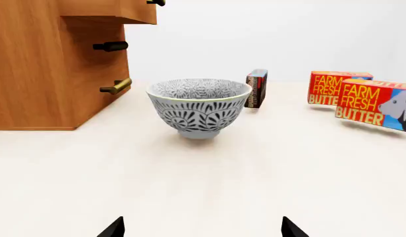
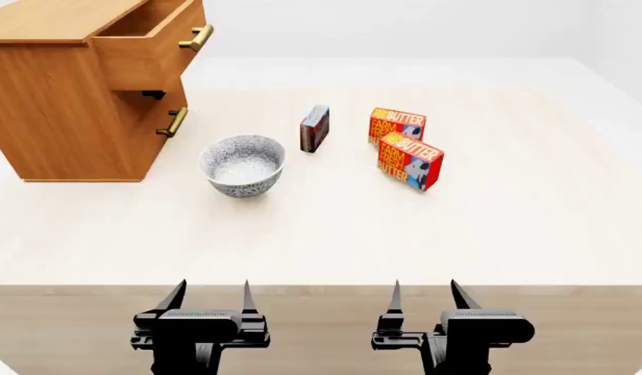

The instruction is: Put the chocolate pudding in the top drawer of the cabinet and close it.

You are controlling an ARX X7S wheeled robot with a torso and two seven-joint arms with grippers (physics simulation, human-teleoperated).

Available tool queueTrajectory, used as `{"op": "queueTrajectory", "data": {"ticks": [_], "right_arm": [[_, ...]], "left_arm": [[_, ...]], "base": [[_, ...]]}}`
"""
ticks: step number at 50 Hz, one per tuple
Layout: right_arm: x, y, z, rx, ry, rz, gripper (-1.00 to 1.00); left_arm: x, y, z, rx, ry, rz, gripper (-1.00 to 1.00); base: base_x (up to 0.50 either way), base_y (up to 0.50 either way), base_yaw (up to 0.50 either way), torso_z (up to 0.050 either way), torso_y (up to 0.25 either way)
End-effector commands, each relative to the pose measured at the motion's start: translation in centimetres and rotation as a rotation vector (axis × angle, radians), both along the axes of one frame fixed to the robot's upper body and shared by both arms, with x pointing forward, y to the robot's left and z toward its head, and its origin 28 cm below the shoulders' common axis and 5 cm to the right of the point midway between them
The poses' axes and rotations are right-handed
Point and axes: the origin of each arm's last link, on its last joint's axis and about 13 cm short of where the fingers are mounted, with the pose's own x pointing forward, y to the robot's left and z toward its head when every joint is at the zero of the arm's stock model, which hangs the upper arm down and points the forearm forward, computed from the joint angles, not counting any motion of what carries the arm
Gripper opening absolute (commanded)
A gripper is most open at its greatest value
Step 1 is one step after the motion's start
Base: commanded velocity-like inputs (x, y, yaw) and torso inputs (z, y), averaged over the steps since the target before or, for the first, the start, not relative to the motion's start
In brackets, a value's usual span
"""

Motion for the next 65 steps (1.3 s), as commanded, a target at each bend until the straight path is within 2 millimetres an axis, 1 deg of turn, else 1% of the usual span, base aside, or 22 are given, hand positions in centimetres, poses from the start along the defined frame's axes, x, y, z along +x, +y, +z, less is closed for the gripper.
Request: {"op": "queueTrajectory", "data": {"ticks": [1,6,48,62,65], "right_arm": [[-0.1,-0.1,0.0,0.001,-0.001,0.000,1.00],[-0.5,-0.5,0.0,0.001,0.000,0.002,1.00],[-0.6,-0.6,0.0,-0.016,0.014,0.016,1.00],[-0.6,-0.4,0.0,-0.016,0.019,0.018,1.00],[-0.6,-0.4,0.0,-0.014,0.020,0.018,1.00]], "left_arm": [[0.0,0.0,0.0,0.002,0.001,-0.001,1.00],[-0.1,-0.1,-0.1,-0.002,0.007,-0.002,1.00],[0.2,0.0,-0.1,-0.030,0.015,-0.015,1.00],[-0.9,-0.4,-0.3,-0.043,0.015,-0.020,1.00],[-0.9,-0.3,-0.3,-0.047,0.017,-0.022,1.00]], "base": [[0.00,0.00,0.00,0.000,0.000],[0.00,0.12,0.00,0.000,0.000],[0.00,0.50,0.00,0.000,0.000],[0.00,0.50,0.00,0.000,0.000],[0.00,0.01,0.00,0.000,0.000]]}}
